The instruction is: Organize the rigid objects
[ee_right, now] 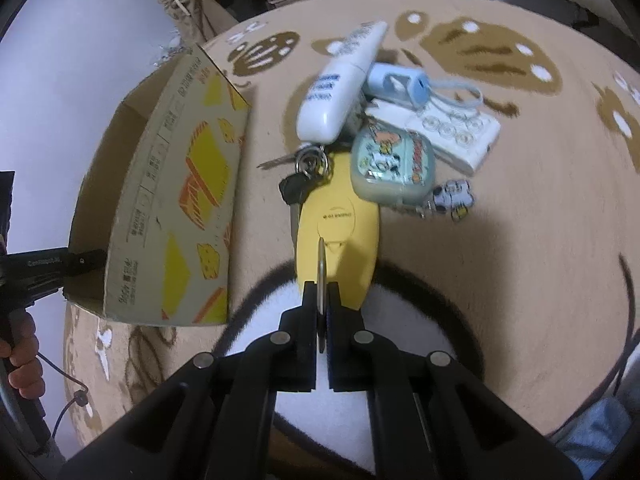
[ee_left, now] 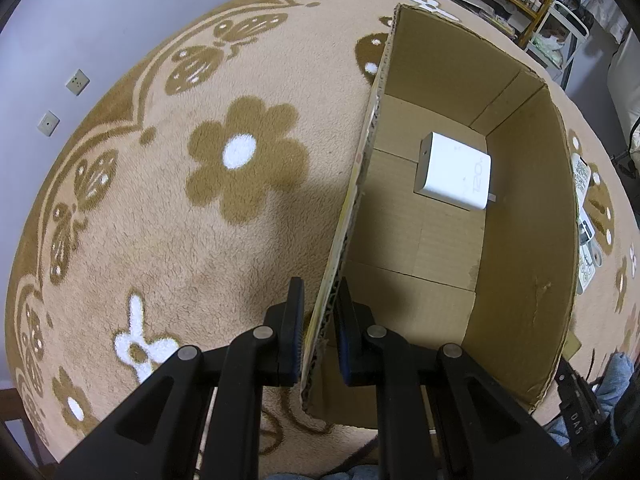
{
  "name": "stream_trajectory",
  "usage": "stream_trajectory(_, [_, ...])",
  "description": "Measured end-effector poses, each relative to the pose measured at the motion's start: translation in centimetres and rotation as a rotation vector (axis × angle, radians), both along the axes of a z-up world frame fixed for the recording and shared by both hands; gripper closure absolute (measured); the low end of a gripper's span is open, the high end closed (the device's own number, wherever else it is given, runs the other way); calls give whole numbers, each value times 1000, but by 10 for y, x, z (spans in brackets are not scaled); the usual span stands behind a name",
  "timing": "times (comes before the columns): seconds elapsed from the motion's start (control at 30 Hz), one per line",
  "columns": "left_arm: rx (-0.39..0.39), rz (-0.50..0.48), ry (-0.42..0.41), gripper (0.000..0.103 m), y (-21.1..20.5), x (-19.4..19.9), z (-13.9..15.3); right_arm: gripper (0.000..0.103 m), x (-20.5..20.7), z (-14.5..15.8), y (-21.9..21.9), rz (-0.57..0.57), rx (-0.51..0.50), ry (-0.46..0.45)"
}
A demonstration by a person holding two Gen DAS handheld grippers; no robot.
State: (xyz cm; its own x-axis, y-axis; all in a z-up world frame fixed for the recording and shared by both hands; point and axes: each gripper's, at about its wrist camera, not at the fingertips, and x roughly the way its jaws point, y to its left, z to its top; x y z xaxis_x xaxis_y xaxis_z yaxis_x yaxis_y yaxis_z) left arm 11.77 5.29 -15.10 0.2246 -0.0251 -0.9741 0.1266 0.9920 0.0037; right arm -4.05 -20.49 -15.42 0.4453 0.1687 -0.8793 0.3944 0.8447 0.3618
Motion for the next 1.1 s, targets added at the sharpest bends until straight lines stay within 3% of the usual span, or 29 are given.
stream_trajectory(0.3, [0,-2,-1,89,0,0,-1,98,-3,7,-8,-23,3,9])
stream_trajectory(0.7, [0,-2,1,89,1,0,-1,98,-14,45,5,12,-8,-89])
stream_trajectory(1.1, [4,-5,0,89,0,-1,-1,98,14,72,6,52,-68,-150])
